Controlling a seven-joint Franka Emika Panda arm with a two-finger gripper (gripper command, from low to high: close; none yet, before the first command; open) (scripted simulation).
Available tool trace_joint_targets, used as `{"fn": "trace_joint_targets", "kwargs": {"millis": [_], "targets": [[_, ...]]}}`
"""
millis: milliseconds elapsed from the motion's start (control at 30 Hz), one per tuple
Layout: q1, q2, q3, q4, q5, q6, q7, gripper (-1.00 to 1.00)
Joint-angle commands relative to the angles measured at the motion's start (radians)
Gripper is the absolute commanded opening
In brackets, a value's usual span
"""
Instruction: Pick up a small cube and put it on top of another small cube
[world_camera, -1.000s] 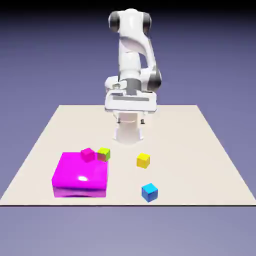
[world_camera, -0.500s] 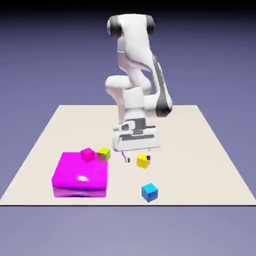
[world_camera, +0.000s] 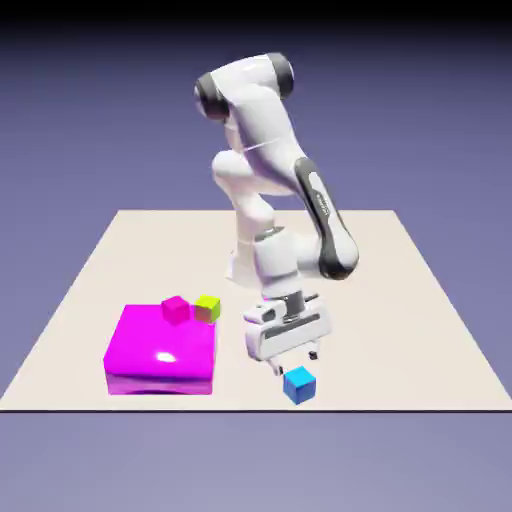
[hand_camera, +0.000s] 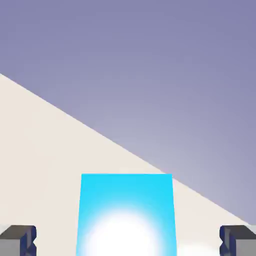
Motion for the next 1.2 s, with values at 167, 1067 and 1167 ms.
{"fn": "trace_joint_targets", "kwargs": {"millis": [167,1067,1167], "targets": [[-0.013,0.118,0.013,0.047,-0.035,0.074,-0.013,-1.0],[0.11,-0.86,-0.188,-0.513,0.056,-0.781,-0.71,-1.0],[0.124,-0.969,-0.215,-0.583,0.057,-0.888,-0.827,-1.0]]}}
